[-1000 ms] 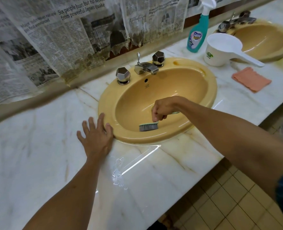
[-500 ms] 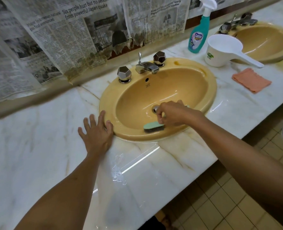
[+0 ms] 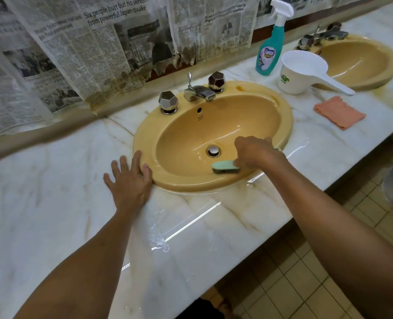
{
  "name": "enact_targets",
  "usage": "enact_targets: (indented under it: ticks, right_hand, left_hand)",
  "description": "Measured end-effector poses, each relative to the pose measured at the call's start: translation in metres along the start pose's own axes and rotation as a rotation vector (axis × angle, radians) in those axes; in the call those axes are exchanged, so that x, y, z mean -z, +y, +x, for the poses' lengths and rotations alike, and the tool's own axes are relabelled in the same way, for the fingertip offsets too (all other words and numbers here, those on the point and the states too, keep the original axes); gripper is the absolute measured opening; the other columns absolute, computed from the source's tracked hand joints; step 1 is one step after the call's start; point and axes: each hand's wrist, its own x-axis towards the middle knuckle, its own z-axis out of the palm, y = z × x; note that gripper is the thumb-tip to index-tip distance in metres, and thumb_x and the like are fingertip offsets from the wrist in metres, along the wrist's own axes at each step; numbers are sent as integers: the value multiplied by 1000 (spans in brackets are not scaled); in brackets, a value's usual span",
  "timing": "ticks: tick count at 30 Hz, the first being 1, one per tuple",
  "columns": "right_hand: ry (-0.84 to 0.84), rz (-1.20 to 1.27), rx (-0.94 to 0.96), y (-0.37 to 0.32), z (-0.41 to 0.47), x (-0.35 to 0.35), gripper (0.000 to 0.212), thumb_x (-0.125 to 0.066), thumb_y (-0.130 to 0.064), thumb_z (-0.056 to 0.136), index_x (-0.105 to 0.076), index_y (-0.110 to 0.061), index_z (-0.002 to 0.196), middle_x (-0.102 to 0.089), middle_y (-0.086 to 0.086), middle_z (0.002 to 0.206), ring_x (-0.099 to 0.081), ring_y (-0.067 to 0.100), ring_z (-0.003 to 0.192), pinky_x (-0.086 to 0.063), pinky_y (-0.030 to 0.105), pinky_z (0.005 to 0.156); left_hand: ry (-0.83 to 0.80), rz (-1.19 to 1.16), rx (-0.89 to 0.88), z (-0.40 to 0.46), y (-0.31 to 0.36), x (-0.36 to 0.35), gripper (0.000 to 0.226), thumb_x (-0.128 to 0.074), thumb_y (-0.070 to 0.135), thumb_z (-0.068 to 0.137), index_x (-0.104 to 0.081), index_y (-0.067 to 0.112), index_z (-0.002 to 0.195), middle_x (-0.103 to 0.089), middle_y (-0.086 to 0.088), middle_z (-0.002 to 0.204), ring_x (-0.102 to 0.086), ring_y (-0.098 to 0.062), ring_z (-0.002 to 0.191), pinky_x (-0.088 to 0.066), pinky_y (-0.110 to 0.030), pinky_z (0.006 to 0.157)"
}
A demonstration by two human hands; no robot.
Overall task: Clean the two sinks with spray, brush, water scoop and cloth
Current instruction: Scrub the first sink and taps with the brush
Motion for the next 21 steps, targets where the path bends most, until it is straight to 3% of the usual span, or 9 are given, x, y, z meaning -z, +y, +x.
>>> enact_targets:
  ticks: [3, 6, 8, 11, 14, 17, 21]
  right_hand:
    - [1, 61, 94, -31, -7, -11, 20, -57, -18, 87, -44, -18, 103, -50, 2, 95, -49, 25, 94, -27, 44, 96]
    - [70, -8, 198, -53, -23, -27, 18, -55, -14, 86, -39, -17, 79, -47, 2, 87, -40, 20, 74, -25, 42, 86]
    - [117, -83, 121, -38, -30, -28, 25, -55, -18, 90, -36, -20, 74, -47, 0, 81, -50, 24, 79, -25, 42, 86]
    - [189, -37, -41, -16, -34, -32, 16, -51, -21, 94, -42, -22, 82, -64, 3, 97, -57, 30, 98, -27, 43, 90]
    - [211, 58, 11, -46, -45, -57, 9, -52, -19, 94, -48, -24, 88, -66, 4, 103, -56, 29, 103, -28, 43, 91]
    - [282, 113, 101, -78, -64, -95, 8, -55, -19, 94, -54, -19, 102, -65, 3, 103, -56, 27, 105, -29, 40, 85]
    - [409, 214, -113, -43, -74, -120, 18, -54, -28, 97, -58, -14, 106, -67, 6, 101, -62, 29, 98, -34, 40, 84]
  left_hand:
    - [1, -6, -2, 0, -1, 0, 58, -11, 56, 95, -22, 43, 151, -28, -5, 158, -14, -28, 148, -9, -60, 116]
    - [4, -7, -6, 0, -1, -2, 58, -12, 56, 95, -23, 43, 150, -29, -4, 157, -15, -28, 148, -10, -60, 116]
    - [17, -10, -6, 0, -1, -3, 56, -14, 55, 96, -25, 43, 150, -31, -4, 155, -17, -28, 147, -12, -60, 115]
    - [28, -4, -10, 1, 0, -3, 55, -17, 52, 96, -27, 42, 149, -34, -4, 153, -19, -29, 145, -14, -61, 114]
    - [28, -10, -2, 0, 0, -1, 58, -14, 54, 94, -28, 42, 149, -34, -4, 153, -20, -29, 145, -15, -61, 114]
    - [30, -15, -2, -1, 1, 1, 59, -12, 56, 93, -28, 42, 149, -33, -5, 154, -20, -29, 146, -14, -61, 114]
    - [23, -8, -4, -1, 2, 0, 58, -13, 55, 94, -26, 41, 150, -32, -5, 155, -19, -29, 147, -13, -61, 115]
